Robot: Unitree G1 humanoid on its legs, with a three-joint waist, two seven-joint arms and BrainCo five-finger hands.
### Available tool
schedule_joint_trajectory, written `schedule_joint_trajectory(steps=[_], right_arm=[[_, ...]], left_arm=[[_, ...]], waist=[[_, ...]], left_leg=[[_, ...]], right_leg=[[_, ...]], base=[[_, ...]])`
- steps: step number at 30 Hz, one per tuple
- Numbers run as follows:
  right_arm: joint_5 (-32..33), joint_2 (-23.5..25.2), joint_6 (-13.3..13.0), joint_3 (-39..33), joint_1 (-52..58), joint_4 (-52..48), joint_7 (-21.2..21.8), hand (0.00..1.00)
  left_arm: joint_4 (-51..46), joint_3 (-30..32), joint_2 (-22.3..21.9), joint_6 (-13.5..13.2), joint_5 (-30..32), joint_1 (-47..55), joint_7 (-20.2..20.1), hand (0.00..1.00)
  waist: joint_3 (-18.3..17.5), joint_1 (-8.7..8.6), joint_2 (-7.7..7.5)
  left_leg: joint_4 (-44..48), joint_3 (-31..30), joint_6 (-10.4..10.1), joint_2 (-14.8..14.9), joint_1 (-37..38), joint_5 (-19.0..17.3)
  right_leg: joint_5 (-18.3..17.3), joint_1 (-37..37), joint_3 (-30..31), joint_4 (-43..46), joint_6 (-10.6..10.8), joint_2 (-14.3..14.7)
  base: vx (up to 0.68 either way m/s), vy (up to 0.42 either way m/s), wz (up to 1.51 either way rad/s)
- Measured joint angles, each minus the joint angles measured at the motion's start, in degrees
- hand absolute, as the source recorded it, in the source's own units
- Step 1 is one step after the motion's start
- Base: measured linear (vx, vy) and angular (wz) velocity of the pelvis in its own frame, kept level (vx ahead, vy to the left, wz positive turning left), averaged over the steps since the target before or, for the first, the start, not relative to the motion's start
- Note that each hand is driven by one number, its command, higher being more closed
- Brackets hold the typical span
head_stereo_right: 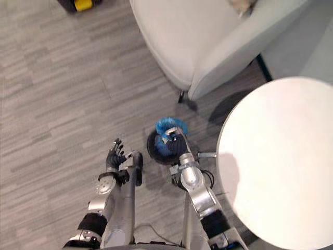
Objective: Gather rubbish on tea table into small bin, then transfer packed bag to large trash can.
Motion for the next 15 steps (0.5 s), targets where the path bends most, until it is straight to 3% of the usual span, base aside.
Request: schedule_joint_trajectory(steps=[5,12,15], right_arm=[[4.85,0.54,-2.38,1.22,7.0,-3.37,4.2,1.0],[8.43,-0.78,-2.72,0.95,8.9,-4.1,8.13,1.0],[8.45,-1.71,-3.4,1.01,8.7,-5.56,8.6,1.0]], left_arm=[[-0.03,-3.75,1.97,-0.04,1.87,6.4,-1.03,0.0],[-1.68,-7.06,4.02,-0.19,2.52,9.37,-2.32,0.0],[-4.59,-8.37,4.34,-0.73,2.89,10.97,-2.82,0.0]], waist=[[-6.64,-1.07,-0.73],[-10.35,-1.45,0.05],[-12.05,-1.29,0.78]], left_leg=[[-11.83,1.02,-0.07,-1.82,11.06,3.08],[-27.14,0.55,-0.28,-2.52,23.32,8.72],[-28.37,0.06,-0.07,-2.8,24.43,9.13]], right_leg=[[1.66,9.28,0.02,-8.74,0.58,-0.07],[6.48,21.1,-0.62,-22.86,0.9,2.33],[7.71,23.45,-0.65,-26.33,1.27,2.66]], base=[[0.24,0.008,0.06],[0.17,0.024,0.02],[0.08,0.023,0.06]])
